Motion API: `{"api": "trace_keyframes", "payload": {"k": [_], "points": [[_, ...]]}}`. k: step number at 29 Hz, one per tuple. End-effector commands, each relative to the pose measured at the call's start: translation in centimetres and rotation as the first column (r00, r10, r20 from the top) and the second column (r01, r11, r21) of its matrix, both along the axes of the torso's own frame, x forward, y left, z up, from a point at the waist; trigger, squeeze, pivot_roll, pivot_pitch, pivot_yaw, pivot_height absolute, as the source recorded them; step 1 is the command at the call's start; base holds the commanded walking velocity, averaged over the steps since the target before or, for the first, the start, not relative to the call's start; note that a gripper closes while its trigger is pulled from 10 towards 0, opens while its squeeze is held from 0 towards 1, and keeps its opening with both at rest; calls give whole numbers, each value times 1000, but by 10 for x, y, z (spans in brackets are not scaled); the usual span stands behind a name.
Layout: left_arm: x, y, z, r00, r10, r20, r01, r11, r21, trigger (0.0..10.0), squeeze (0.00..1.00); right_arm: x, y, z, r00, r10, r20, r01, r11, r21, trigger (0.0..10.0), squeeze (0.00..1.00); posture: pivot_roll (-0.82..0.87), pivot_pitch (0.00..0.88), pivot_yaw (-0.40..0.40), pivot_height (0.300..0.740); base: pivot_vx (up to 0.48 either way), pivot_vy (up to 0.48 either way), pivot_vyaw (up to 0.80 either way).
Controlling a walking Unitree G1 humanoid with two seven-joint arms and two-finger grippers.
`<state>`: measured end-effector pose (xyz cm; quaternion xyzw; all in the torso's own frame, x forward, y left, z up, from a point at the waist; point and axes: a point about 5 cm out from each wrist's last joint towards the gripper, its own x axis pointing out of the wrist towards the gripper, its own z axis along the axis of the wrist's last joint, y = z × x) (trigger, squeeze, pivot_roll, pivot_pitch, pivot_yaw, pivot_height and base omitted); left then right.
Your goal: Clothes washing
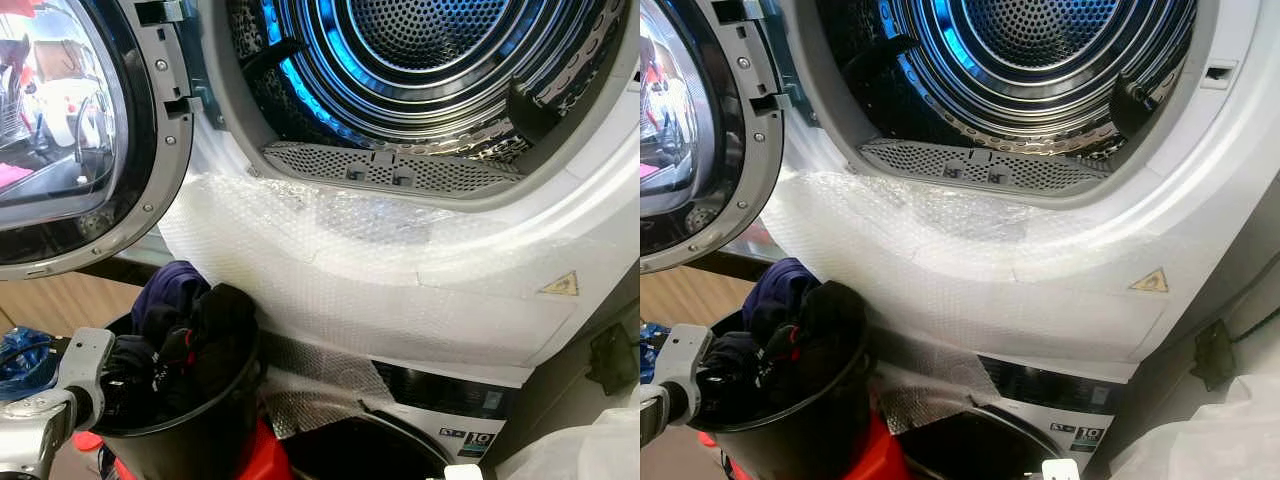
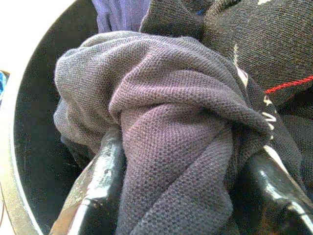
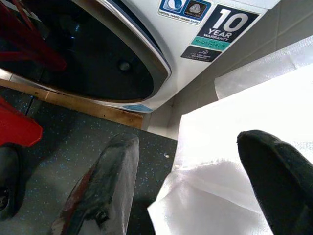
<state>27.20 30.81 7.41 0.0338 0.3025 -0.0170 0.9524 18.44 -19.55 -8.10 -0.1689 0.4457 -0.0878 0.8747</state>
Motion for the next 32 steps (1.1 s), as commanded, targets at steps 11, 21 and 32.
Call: {"api": "trace_keyframes", "payload": {"k": [11, 21, 32], "points": [[2, -5, -5, 999, 23, 21, -23, 1000, -13, 0, 0, 0, 4, -1, 1000, 6, 1, -6, 1000, 13, 10000, 0, 197, 0, 21, 740, 0, 0, 0], [1, -11, -4, 986, 110, 129, -106, 994, -39, 0, 0, -3, 8, -2, 1000, 5, -1, -5, 1000, 25, 10000, 0, 191, 0, 38, 740, 0, 0, 0], [-19, -25, 9, 919, 208, 336, -178, 977, -118, 0, 0, -6, 15, -5, 1000, 10, -12, -10, 998, 59, 10000, 0, 192, 0, 57, 740, 0, 0, 0]]}}
